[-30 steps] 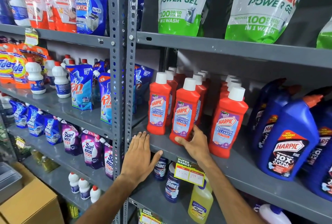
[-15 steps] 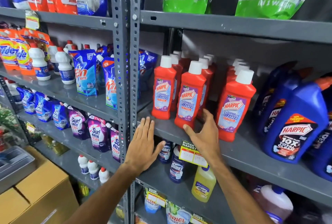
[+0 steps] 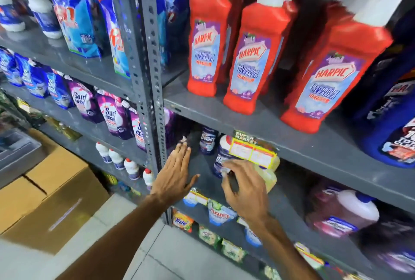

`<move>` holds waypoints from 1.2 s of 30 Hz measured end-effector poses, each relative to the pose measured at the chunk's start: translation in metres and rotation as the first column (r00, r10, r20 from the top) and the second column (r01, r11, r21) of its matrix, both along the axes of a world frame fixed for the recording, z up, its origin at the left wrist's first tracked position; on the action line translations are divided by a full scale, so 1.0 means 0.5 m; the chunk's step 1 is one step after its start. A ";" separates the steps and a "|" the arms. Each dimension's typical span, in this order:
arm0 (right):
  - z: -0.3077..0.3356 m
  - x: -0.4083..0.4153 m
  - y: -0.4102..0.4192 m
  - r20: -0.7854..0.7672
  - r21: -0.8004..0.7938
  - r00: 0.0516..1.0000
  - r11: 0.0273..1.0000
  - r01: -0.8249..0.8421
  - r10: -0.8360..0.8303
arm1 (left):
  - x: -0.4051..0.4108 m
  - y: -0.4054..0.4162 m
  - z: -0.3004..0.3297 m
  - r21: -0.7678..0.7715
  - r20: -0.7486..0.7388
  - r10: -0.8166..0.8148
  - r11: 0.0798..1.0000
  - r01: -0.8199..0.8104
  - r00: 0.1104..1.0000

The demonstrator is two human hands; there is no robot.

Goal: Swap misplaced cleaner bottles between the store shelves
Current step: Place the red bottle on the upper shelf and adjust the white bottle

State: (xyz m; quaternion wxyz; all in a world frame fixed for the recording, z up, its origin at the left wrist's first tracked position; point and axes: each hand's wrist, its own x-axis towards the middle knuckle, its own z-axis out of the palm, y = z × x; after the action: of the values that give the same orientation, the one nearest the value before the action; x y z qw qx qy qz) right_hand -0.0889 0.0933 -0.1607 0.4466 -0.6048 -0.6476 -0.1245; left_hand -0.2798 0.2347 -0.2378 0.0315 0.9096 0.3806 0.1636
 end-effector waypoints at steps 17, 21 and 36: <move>-0.387 0.073 0.173 -0.552 -0.510 0.766 0.860 0.004 -0.331 | 0.048 0.056 -0.319 -0.188 -0.209 0.081 0.975 -0.121 0.975; -0.412 0.085 0.201 -0.521 -0.502 0.784 0.864 0.039 -0.338 | 0.050 0.054 -0.319 -0.174 -0.214 0.111 0.973 -0.150 0.971; -0.411 -0.004 0.317 -0.586 -0.462 0.780 0.881 -0.100 -0.219 | 0.044 0.045 -0.320 -0.167 -0.213 0.133 0.971 -0.170 0.968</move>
State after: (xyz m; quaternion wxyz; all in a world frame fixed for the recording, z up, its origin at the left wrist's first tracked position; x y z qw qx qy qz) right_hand -0.0907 0.2518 -0.3661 0.4706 -0.7217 -0.4537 0.2278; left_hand -0.2578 0.2570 -0.3977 0.0645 0.8827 0.4640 0.0372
